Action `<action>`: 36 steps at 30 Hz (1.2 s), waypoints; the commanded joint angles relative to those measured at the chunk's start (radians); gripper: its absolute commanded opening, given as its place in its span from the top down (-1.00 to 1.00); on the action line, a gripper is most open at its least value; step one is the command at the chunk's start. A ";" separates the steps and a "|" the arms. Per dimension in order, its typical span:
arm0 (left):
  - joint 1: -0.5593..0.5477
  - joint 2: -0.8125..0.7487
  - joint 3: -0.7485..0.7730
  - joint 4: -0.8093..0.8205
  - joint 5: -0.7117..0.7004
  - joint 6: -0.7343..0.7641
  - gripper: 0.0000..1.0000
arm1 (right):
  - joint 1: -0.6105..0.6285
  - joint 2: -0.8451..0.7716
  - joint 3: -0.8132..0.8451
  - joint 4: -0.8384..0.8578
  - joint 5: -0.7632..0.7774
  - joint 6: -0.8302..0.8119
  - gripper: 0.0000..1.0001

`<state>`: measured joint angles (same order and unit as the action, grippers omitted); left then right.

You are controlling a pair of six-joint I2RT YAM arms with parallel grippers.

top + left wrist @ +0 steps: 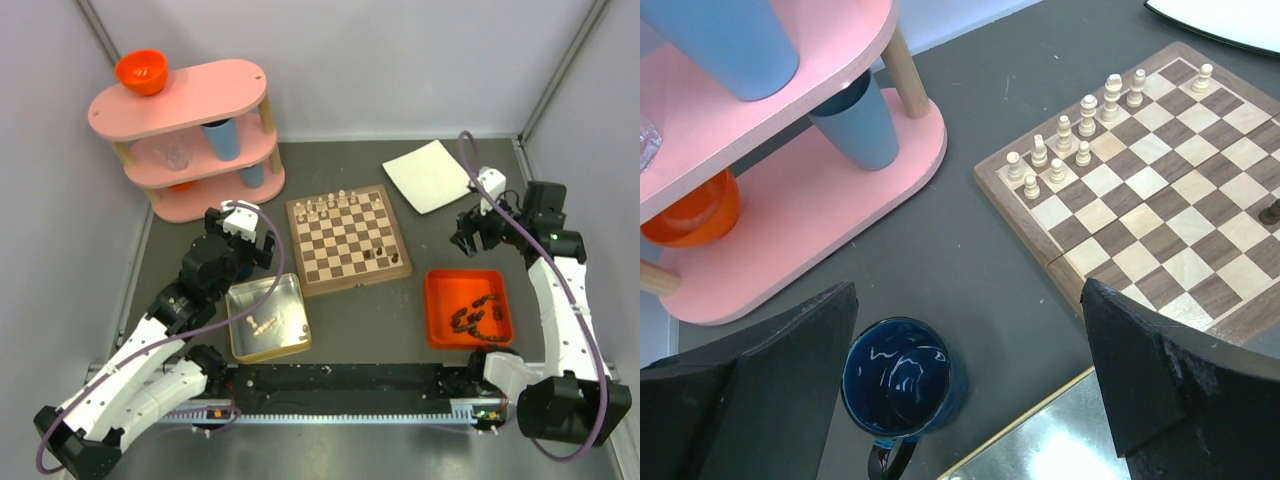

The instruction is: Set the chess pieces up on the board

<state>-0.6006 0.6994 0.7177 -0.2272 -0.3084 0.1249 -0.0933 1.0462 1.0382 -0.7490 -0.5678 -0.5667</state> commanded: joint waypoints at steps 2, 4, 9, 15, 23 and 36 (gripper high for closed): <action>0.002 0.000 0.003 0.049 0.002 -0.014 -0.98 | -0.124 -0.049 -0.049 -0.059 -0.144 -0.025 -0.54; 0.002 0.000 0.003 0.048 0.003 -0.013 -0.98 | -0.155 -0.061 -0.055 -0.143 -0.138 -0.077 -0.53; 0.002 -0.001 0.003 0.048 0.009 -0.013 -0.98 | -0.197 -0.075 -0.087 -0.340 -0.023 -0.220 -0.46; 0.002 0.000 0.009 0.046 0.032 -0.018 -0.98 | -0.197 -0.054 -0.214 -0.354 0.083 -0.337 -0.10; 0.002 -0.005 0.008 0.045 0.034 -0.019 -0.98 | -0.192 0.077 -0.302 -0.297 0.085 -0.475 0.23; 0.002 -0.008 0.009 0.043 0.023 -0.016 -0.98 | -0.094 0.172 -0.352 -0.165 0.158 -0.407 0.34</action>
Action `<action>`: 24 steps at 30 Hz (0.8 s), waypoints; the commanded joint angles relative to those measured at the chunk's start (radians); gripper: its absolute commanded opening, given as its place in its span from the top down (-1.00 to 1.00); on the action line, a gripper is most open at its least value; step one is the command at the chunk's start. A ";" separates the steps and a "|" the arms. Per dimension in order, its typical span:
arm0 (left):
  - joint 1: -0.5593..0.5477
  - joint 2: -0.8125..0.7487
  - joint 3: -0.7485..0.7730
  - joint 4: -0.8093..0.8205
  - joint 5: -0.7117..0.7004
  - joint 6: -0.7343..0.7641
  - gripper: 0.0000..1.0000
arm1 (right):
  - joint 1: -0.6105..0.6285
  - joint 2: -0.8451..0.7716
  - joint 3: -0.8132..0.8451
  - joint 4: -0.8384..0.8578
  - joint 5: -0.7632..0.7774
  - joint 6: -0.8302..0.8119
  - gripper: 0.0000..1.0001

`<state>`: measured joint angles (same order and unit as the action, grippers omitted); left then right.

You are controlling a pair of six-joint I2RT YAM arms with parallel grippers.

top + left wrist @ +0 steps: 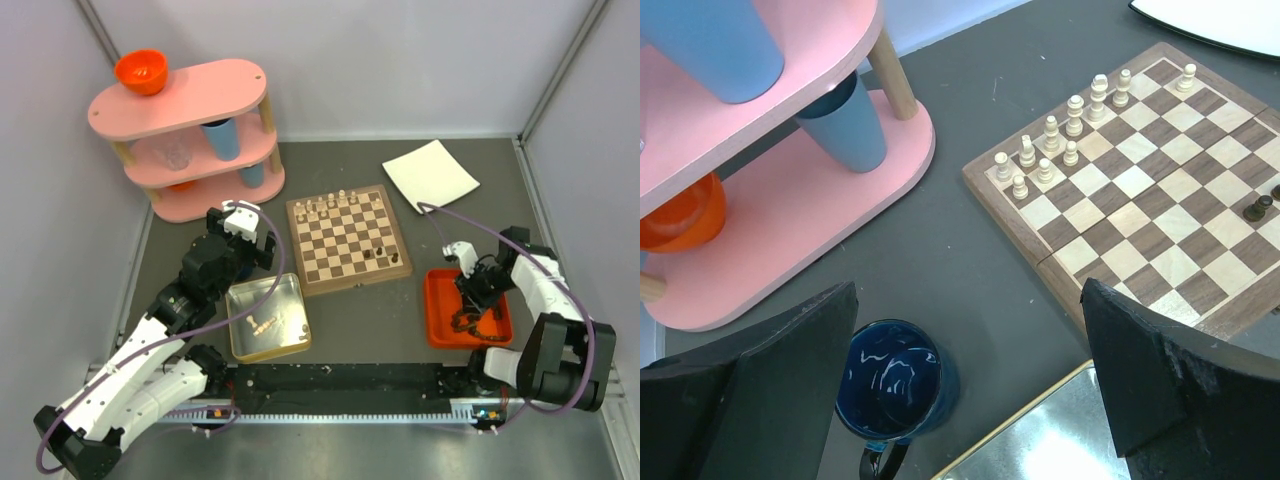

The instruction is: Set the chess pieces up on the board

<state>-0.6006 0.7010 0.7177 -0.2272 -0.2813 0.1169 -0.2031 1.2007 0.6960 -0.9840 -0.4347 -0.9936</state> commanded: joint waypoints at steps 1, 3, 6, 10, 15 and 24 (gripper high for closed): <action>0.002 -0.009 0.006 0.045 -0.004 -0.008 -0.98 | 0.019 0.026 -0.010 0.074 0.031 0.021 0.34; 0.002 -0.009 0.008 0.045 -0.004 -0.010 -0.98 | 0.025 0.037 -0.012 0.077 0.033 0.026 0.37; 0.002 -0.008 0.008 0.043 -0.004 -0.008 -0.98 | 0.031 0.045 -0.012 0.085 0.034 0.030 0.43; 0.002 -0.008 0.008 0.045 -0.002 -0.010 -0.98 | 0.041 0.049 -0.012 0.093 0.031 0.039 0.53; 0.002 -0.009 0.008 0.045 -0.002 -0.010 -0.98 | 0.047 0.051 -0.009 0.094 0.033 0.042 0.77; 0.002 -0.005 0.008 0.045 -0.001 -0.008 -0.98 | 0.047 -0.042 0.057 0.103 0.050 0.090 0.91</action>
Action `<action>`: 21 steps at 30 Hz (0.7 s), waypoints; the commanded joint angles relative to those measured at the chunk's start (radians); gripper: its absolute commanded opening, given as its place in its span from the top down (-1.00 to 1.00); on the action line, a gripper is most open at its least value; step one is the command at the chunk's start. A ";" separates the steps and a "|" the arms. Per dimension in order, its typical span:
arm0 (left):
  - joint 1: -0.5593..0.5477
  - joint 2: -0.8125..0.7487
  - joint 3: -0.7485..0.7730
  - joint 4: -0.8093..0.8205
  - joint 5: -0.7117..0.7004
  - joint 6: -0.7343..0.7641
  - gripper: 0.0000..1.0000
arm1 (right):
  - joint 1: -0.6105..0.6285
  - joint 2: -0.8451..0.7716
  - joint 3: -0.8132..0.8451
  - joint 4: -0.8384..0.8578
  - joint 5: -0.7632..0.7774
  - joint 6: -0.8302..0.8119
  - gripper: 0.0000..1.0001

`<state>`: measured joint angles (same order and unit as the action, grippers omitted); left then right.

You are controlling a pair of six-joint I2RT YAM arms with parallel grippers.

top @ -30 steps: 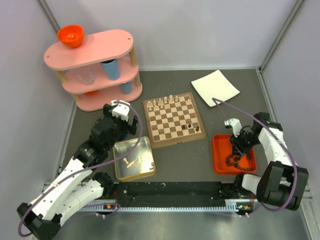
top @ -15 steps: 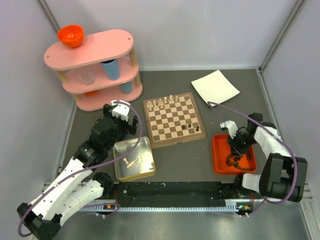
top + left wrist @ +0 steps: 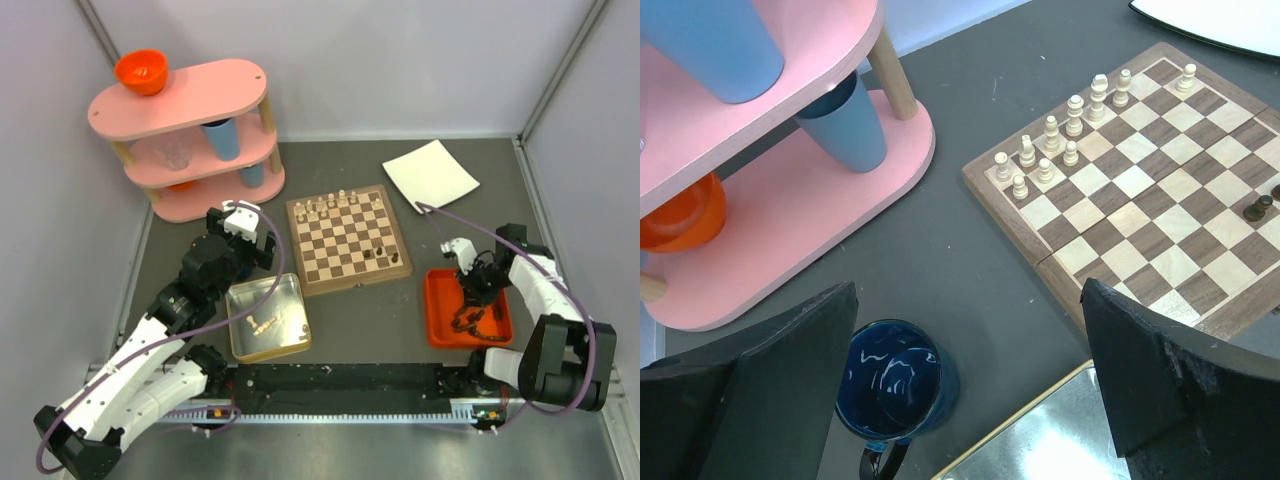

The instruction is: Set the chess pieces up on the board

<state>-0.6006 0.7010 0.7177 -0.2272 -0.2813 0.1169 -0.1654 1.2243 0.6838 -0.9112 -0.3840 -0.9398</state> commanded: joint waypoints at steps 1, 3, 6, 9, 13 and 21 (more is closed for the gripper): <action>0.002 -0.001 0.006 0.045 -0.001 -0.008 -0.98 | 0.009 -0.084 0.079 0.035 0.005 0.045 0.90; 0.002 -0.001 0.006 0.045 -0.002 -0.006 -0.98 | 0.009 -0.103 0.098 0.047 0.020 0.070 0.91; 0.002 0.000 0.006 0.045 -0.002 -0.006 -0.98 | 0.009 -0.134 0.120 0.063 0.028 0.090 0.91; 0.002 0.000 0.006 0.045 -0.001 -0.006 -0.98 | 0.010 -0.151 0.148 0.054 -0.002 0.111 0.91; 0.002 0.003 0.008 0.046 0.001 -0.006 -0.98 | 0.023 -0.149 0.200 0.026 -0.093 0.147 0.91; 0.002 0.011 0.006 0.046 -0.009 -0.006 -0.98 | 0.203 -0.022 0.368 0.058 -0.219 0.266 0.89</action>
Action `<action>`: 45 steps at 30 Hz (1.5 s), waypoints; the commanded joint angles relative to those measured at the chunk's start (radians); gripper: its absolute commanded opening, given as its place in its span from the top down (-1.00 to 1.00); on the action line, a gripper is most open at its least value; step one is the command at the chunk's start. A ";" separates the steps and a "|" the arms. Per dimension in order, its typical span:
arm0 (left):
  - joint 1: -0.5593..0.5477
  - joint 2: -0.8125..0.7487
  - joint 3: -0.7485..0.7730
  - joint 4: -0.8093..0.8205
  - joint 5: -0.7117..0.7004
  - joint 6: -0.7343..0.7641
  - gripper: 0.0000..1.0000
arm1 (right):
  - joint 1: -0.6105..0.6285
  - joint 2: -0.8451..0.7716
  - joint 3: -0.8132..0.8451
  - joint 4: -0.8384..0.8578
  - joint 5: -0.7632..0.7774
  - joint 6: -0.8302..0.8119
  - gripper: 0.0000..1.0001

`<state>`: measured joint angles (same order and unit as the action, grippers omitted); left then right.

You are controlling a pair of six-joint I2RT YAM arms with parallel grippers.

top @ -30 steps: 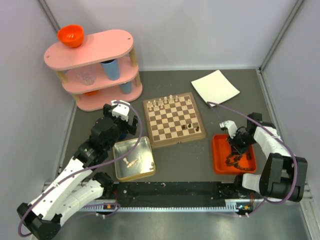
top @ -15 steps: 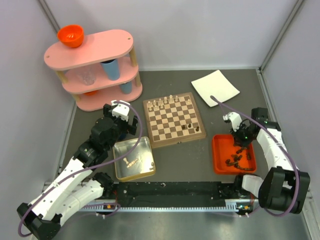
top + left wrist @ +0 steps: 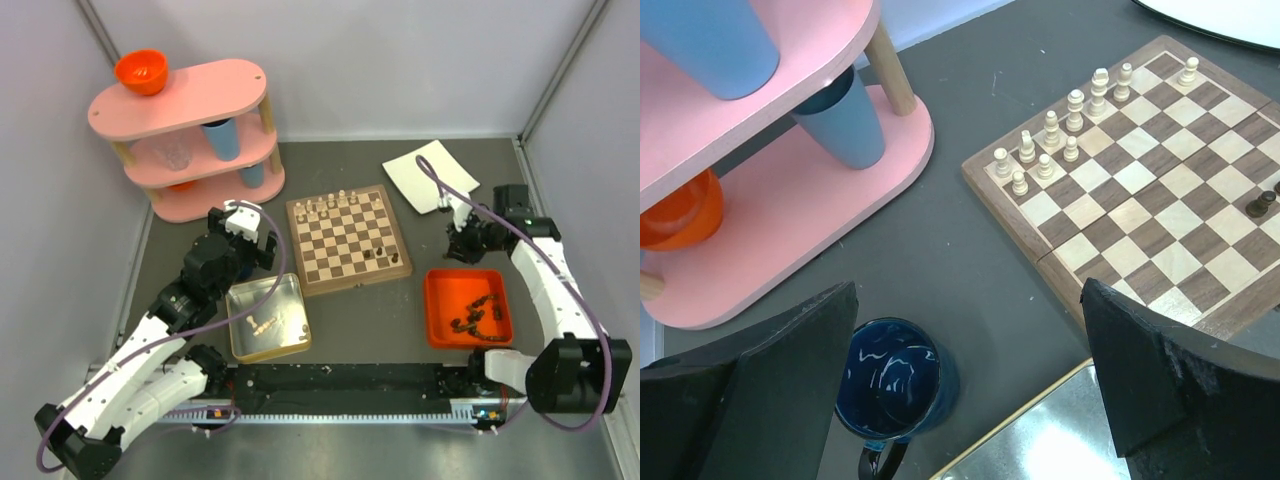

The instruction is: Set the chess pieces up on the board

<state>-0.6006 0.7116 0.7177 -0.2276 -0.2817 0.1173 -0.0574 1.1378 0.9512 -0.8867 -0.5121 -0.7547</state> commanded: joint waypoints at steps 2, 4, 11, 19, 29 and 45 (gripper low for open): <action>0.002 0.000 0.005 0.045 -0.011 -0.004 -0.98 | 0.166 0.131 0.151 0.057 -0.083 0.112 0.88; 0.002 0.002 0.005 0.047 -0.016 -0.002 -0.98 | 0.229 0.206 0.213 0.072 -0.068 0.123 0.88; 0.002 0.005 0.002 0.047 -0.030 0.005 -0.98 | 0.355 0.413 0.369 0.100 0.023 0.167 0.85; 0.002 -0.001 0.003 0.047 -0.027 0.007 -0.98 | 0.413 0.525 0.406 0.130 0.081 0.190 0.82; 0.002 -0.008 0.003 0.048 -0.025 0.007 -0.98 | 0.441 0.608 0.445 0.129 0.133 0.198 0.80; 0.002 -0.011 0.003 0.048 -0.022 0.007 -0.98 | 0.467 0.678 0.449 0.129 0.179 0.193 0.76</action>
<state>-0.6006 0.7158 0.7177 -0.2272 -0.3042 0.1184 0.3901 1.8019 1.3571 -0.7712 -0.3454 -0.5713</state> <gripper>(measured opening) 0.987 0.122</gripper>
